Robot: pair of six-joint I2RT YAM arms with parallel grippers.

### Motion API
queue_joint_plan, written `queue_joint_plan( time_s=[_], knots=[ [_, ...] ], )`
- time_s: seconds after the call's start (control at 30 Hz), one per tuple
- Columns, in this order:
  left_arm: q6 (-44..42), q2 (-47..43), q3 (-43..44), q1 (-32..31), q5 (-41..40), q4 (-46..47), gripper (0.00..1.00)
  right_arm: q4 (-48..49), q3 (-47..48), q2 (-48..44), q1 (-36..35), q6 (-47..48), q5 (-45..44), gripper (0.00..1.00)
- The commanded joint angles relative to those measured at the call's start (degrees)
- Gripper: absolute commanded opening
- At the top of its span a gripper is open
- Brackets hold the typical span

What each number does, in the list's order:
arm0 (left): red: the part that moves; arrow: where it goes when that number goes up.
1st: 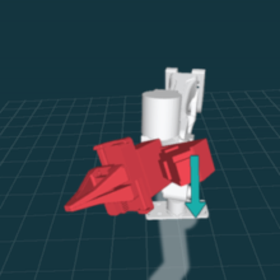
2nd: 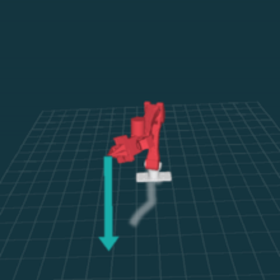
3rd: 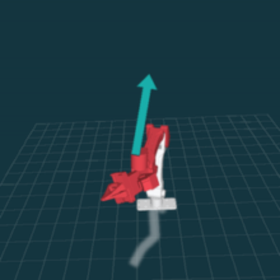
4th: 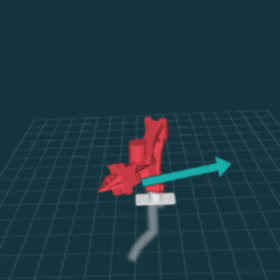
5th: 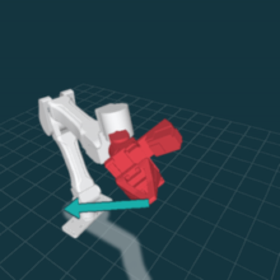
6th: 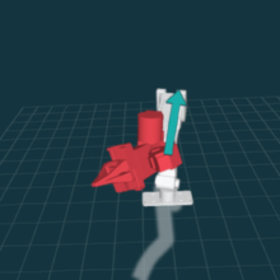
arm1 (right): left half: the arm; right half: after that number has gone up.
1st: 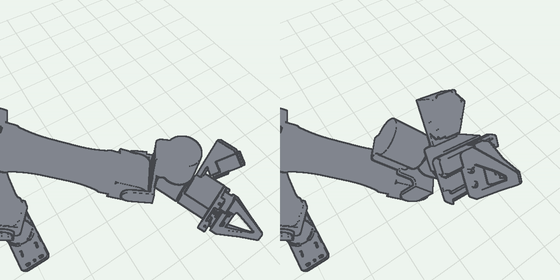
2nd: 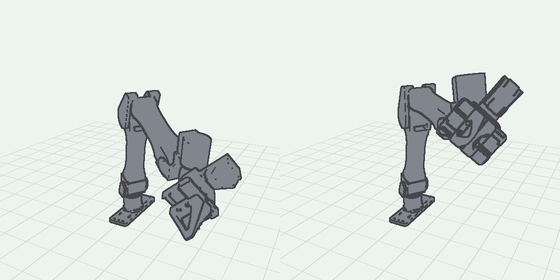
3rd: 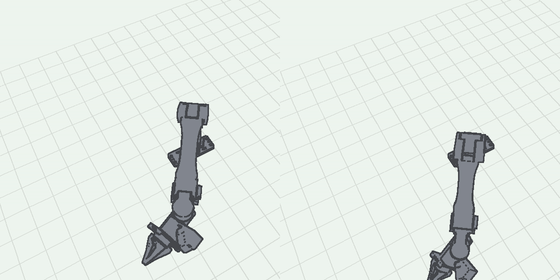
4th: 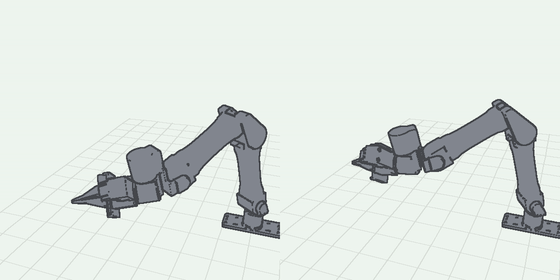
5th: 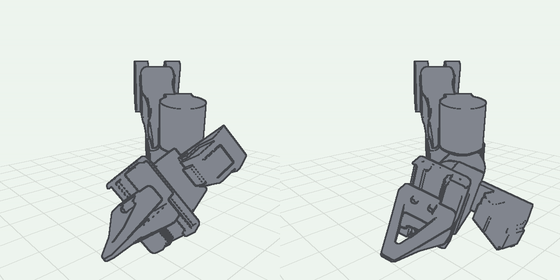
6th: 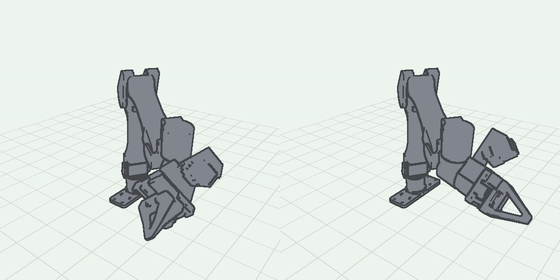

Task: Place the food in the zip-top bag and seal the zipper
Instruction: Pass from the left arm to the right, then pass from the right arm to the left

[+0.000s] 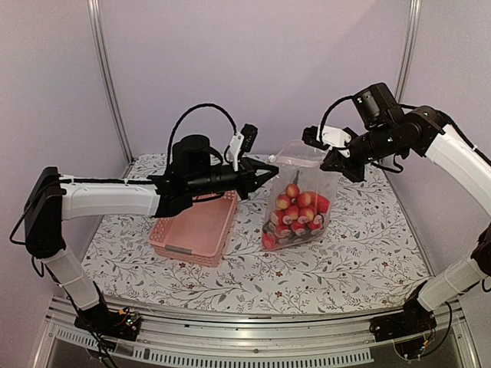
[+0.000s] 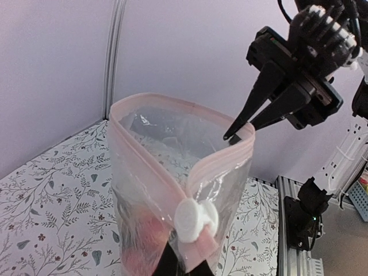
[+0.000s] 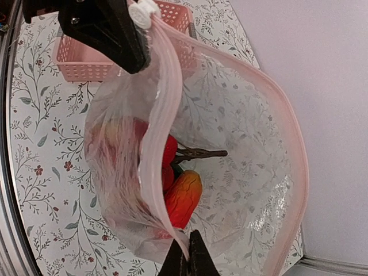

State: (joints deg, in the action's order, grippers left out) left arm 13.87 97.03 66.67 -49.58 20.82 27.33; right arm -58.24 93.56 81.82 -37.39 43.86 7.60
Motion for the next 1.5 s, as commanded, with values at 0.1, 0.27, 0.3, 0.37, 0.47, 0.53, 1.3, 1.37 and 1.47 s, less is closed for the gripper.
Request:
queue_joint_plan(
  time_s=[0.1, 0.27, 0.3, 0.37, 0.47, 0.53, 1.3, 1.37, 1.47],
  knots=[
    [-2.8, -4.9, -5.2, 1.7, 0.1, 1.9, 0.00, 6.2, 2.1, 4.4, 3.1, -2.9, -3.6, 0.02],
    [0.5, -3.5, -6.3, 1.8, -1.5, 6.0, 0.27, 5.3, 4.0, 6.5, 3.2, -4.0, 2.8, 0.02],
    [1.3, -2.9, -6.3, 1.8, -1.9, 6.9, 0.33, 4.8, 4.7, 6.9, 3.2, -4.2, 3.6, 0.02],
    [2.1, -2.0, -6.2, 1.9, -3.7, 8.2, 0.40, 4.4, 5.4, 7.8, 3.2, -4.7, 4.3, 0.02],
    [2.4, -1.1, -5.9, 1.9, -5.4, 9.8, 0.40, 4.1, 5.8, 8.3, 3.2, -4.8, 4.4, 0.02],
    [2.3, -0.7, -5.9, 1.9, -5.2, 10.8, 0.39, 3.8, 6.1, 8.3, 3.1, -4.8, 4.6, 0.02],
    [-0.3, -0.4, -5.0, 3.0, 0.2, 12.4, 0.00, 7.7, 9.7, 5.9, 3.2, -6.4, 9.1, 0.30],
    [-1.0, -0.6, -4.8, 2.9, 1.3, 11.3, 0.00, 7.8, 8.7, 4.2, 3.1, -5.5, 13.8, 0.37],
    [-2.0, -1.3, -4.8, 2.8, 3.4, 9.9, 0.00, 7.6, 7.9, 3.5, 2.9, -5.6, 16.4, 0.44]
  ],
)
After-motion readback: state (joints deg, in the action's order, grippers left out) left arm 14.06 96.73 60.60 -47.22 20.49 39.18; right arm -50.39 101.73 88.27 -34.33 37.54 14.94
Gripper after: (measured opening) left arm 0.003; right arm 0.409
